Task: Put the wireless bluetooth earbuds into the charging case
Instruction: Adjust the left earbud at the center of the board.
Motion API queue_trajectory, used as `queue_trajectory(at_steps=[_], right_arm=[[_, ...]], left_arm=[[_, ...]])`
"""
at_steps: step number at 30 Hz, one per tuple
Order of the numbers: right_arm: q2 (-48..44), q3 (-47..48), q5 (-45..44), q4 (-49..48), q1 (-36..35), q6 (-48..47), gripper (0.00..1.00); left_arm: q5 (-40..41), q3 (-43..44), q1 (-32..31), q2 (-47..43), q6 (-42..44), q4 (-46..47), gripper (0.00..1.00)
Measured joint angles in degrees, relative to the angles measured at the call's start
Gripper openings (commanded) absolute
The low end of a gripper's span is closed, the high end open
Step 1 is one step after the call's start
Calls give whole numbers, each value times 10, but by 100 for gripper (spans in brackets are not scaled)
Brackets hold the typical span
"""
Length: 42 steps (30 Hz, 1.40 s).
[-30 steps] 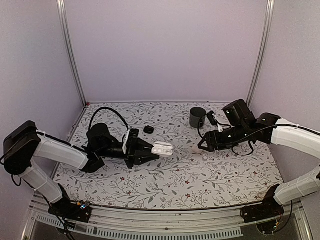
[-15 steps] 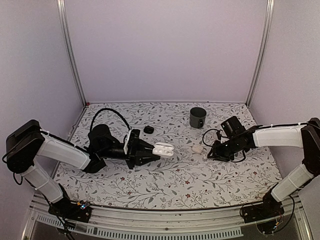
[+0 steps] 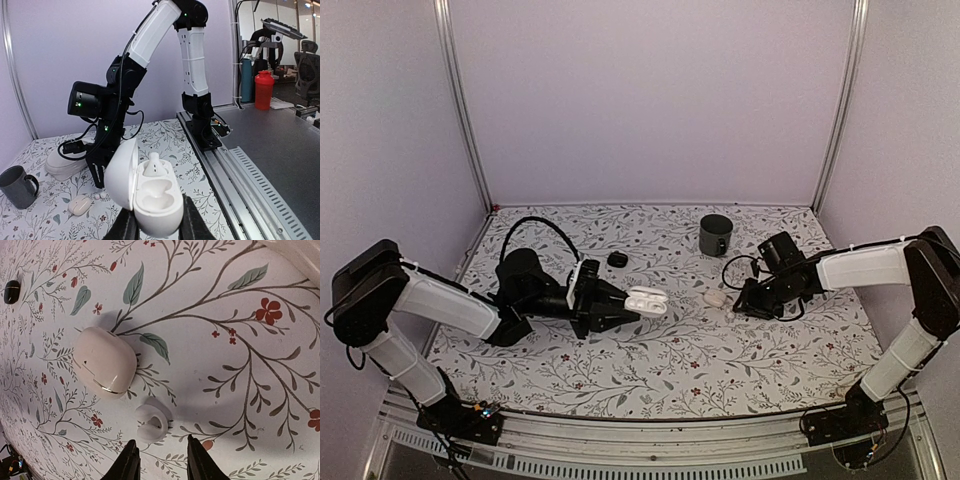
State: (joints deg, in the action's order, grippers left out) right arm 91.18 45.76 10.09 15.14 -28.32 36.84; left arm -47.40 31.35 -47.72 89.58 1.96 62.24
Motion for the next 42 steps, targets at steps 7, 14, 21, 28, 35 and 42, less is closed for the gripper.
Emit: queue_trajectory(at_steps=[7, 14, 21, 28, 35, 42], right_arm=[[15, 1, -1, -2, 2, -2, 31], [25, 18, -2, 0, 2, -9, 30], [38, 37, -10, 11, -4, -20, 30], [63, 52, -17, 18, -16, -24, 29], [75, 74, -28, 33, -37, -32, 33], [92, 104, -50, 54, -66, -48, 35]], left_arm=[[-2, 0, 0, -10, 14, -4, 0], [-4, 0, 0, -12, 15, -5, 0], [-8, 0, 0, -12, 15, -4, 0], [-10, 0, 0, -12, 14, -4, 0], [-12, 0, 0, -12, 14, -4, 0], [-12, 0, 0, -12, 12, -4, 0]])
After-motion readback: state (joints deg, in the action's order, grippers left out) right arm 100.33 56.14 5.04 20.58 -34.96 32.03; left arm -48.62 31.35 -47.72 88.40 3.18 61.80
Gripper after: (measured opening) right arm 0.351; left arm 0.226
